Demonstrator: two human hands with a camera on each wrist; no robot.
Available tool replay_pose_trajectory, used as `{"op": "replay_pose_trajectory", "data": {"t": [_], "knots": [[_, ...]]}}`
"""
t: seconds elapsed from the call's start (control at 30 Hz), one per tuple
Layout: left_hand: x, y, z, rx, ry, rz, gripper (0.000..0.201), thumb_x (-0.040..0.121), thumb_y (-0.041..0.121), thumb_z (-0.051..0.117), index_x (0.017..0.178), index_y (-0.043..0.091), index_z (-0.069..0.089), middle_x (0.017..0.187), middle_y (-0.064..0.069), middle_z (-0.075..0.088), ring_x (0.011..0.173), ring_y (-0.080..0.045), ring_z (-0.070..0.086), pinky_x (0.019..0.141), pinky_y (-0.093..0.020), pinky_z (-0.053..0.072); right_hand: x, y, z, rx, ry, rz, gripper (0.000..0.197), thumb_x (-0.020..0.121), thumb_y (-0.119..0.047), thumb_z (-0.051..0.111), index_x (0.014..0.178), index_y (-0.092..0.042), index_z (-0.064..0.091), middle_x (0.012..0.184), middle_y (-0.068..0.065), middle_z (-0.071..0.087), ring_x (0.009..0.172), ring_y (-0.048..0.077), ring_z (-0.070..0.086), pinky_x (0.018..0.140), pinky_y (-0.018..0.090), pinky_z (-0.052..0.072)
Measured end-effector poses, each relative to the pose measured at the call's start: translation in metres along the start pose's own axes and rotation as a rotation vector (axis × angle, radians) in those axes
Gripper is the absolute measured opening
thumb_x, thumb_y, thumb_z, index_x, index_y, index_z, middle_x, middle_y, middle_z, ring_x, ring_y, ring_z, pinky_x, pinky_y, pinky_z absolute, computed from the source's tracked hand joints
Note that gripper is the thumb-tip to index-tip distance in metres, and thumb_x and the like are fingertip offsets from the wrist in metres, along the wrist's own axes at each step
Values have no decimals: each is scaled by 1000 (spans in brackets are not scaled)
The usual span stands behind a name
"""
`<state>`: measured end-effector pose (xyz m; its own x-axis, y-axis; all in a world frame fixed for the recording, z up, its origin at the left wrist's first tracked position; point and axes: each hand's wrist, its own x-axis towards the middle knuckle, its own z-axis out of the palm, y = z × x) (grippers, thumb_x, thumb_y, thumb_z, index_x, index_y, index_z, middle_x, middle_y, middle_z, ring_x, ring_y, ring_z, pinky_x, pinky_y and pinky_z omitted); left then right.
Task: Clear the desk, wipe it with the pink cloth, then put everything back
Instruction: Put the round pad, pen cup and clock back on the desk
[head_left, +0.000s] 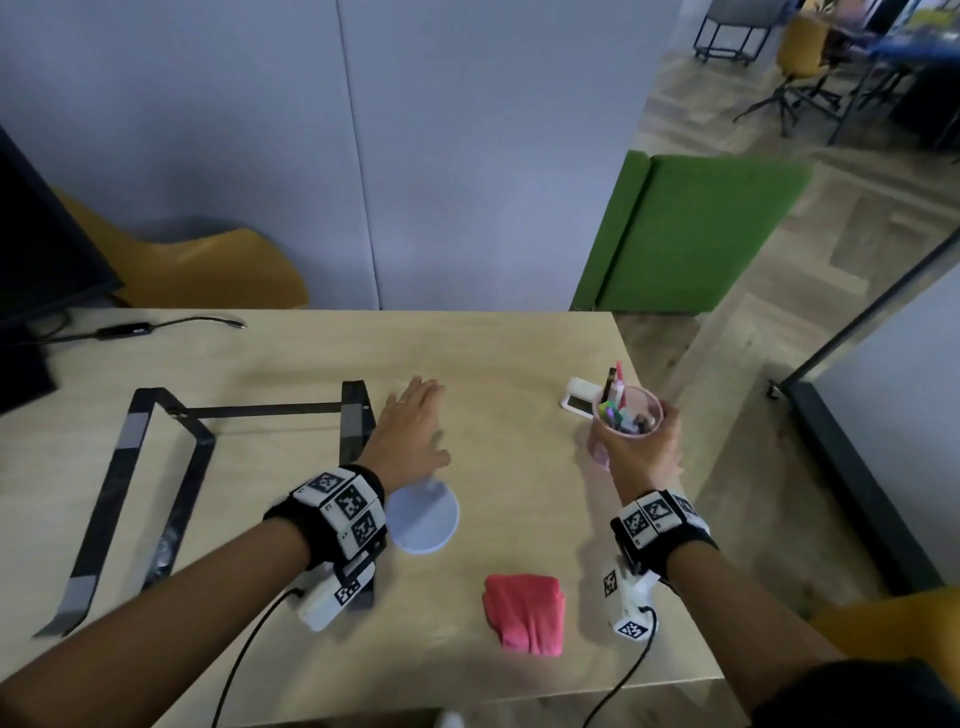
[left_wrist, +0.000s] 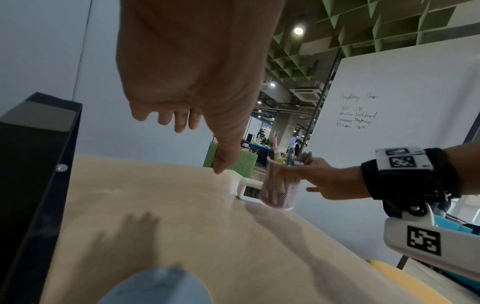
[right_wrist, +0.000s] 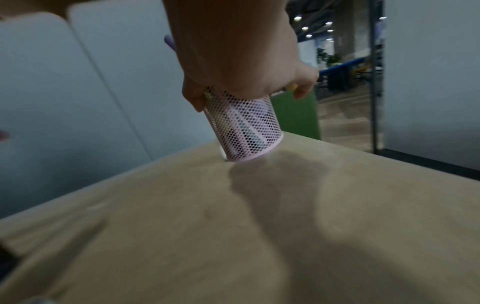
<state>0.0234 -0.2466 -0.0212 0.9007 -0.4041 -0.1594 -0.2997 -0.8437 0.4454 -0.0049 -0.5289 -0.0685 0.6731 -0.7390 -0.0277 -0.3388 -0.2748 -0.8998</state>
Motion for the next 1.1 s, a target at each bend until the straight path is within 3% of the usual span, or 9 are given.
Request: {"op": "replay_pose_trajectory", "data": {"t": [0.13,0.3,0.43,0.57,0.63,0.73,0.87,0.97,1.1], "knots": [[7,3,-10,-229,58,17,87,80,21,70,147,4,17,153,-10,21,141,-22,23,111,-23,20,-26,-60,34,30,-147,-200,85,51,-32,89,125,-22,47,114,-5,62,95,8,59,82,18,47],[18,1,-31,-522,254,70,96,65,25,84,142,8,30,143,-7,41,131,-16,42,108,-29,35,-69,-132,79,135,-313,-366,82,47,-38,89,118,-24,51,107,-9,64,97,9,62,88,36,53],[11,-8,-59,-840,480,79,81,55,4,84,126,8,47,113,3,60,96,9,59,81,-11,46,-106,-172,106,199,-378,-417,78,46,-37,89,114,-26,53,101,-11,66,94,7,64,87,35,54],[8,-36,-74,-900,615,-32,62,59,26,78,116,17,56,110,-1,67,99,-11,66,89,-34,54,-134,-189,131,203,-457,-438,81,48,-37,89,119,-26,51,99,-13,64,96,8,63,90,33,52],[4,-48,-82,-929,653,-52,63,55,33,80,111,15,57,105,-2,68,94,-9,67,85,-28,55,-145,-194,140,218,-512,-453,80,52,-38,88,120,-26,49,101,-13,63,98,8,63,91,35,52],[-1,-69,-95,-993,688,-78,63,53,18,89,107,12,57,99,-1,67,81,1,65,74,-15,51,-153,-198,152,217,-650,-481,82,60,-42,84,128,-24,41,110,-13,61,105,7,59,96,37,49],[-5,-110,-114,-953,768,-151,72,48,27,91,110,13,57,103,-1,69,92,-12,66,84,-28,54,-145,-179,167,148,-696,-512,69,82,-48,59,139,-21,31,134,-7,49,123,13,48,107,45,37],[-3,-150,-132,-895,775,-200,72,49,23,93,111,14,57,104,0,70,94,-15,67,85,-31,55,-131,-143,173,-9,-609,-397,54,96,-36,43,143,-14,27,145,4,40,133,20,39,112,51,27],[5,-190,-139,-888,742,-255,70,47,17,93,107,15,56,104,-1,69,89,-15,66,80,-30,54,-119,-82,173,-357,-623,-200,54,97,-27,41,144,-7,23,150,12,29,136,30,31,109,51,23]]}}
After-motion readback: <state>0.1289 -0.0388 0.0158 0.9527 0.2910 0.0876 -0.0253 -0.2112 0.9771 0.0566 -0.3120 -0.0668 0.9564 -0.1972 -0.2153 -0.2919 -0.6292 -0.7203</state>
